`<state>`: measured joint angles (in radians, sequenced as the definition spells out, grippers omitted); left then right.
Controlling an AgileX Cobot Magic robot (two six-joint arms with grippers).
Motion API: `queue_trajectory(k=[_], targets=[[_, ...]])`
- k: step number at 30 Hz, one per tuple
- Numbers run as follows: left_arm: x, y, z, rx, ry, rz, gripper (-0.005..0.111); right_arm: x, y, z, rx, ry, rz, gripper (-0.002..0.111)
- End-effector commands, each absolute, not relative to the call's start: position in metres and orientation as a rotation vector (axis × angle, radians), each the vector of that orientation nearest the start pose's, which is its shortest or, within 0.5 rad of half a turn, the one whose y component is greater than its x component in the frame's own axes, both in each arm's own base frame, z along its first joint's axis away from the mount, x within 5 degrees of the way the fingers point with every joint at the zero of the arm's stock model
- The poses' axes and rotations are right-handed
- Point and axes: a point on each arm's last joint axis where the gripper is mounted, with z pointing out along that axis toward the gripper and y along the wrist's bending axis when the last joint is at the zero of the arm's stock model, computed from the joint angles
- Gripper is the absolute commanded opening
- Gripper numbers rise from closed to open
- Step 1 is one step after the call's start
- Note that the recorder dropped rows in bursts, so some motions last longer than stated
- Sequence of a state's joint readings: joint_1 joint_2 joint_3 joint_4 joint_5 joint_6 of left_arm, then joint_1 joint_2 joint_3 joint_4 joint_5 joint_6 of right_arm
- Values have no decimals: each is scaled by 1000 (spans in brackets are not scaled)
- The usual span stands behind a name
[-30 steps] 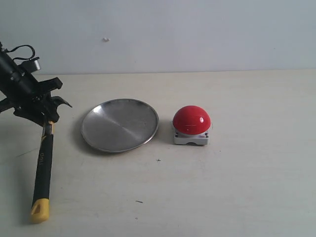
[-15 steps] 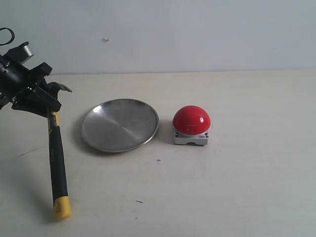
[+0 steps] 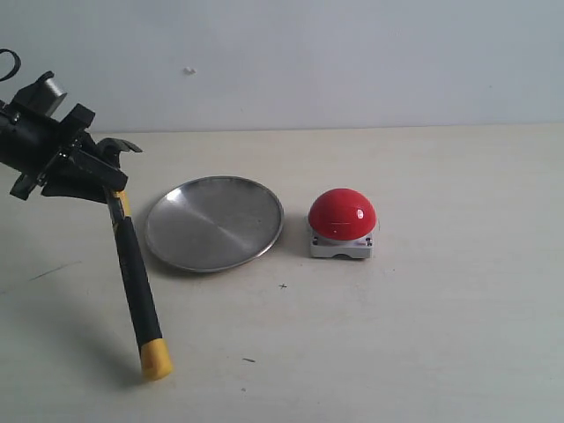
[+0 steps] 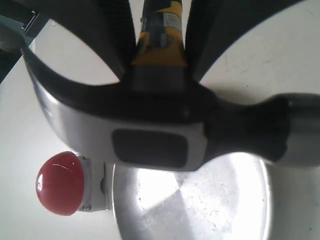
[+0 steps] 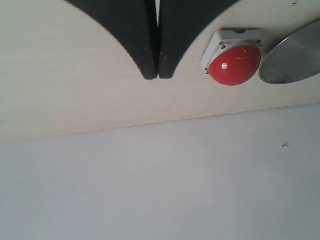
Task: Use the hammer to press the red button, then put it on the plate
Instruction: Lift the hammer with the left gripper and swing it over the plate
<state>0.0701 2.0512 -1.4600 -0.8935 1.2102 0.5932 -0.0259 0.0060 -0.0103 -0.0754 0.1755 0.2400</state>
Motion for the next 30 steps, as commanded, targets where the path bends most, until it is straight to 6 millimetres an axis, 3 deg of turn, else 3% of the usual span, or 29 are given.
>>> queue_trajectory(k=[1, 13, 19, 25, 30], targets=[[401, -43, 206, 156, 2653, -1285, 0, 56, -3, 199, 169, 1645, 88, 0], [394, -52, 206, 154, 2454, -1458, 0, 56, -3, 199, 169, 1645, 88, 0], [386, -58, 196, 112, 2401, -1539, 0, 56, -3, 199, 169, 1645, 88, 0], [379, -73, 188, 117, 2365, -1602, 0, 56, -3, 199, 169, 1645, 88, 0], [375, -98, 191, 188, 2343, -1641, 0, 56, -3, 199, 169, 1645, 88, 0]])
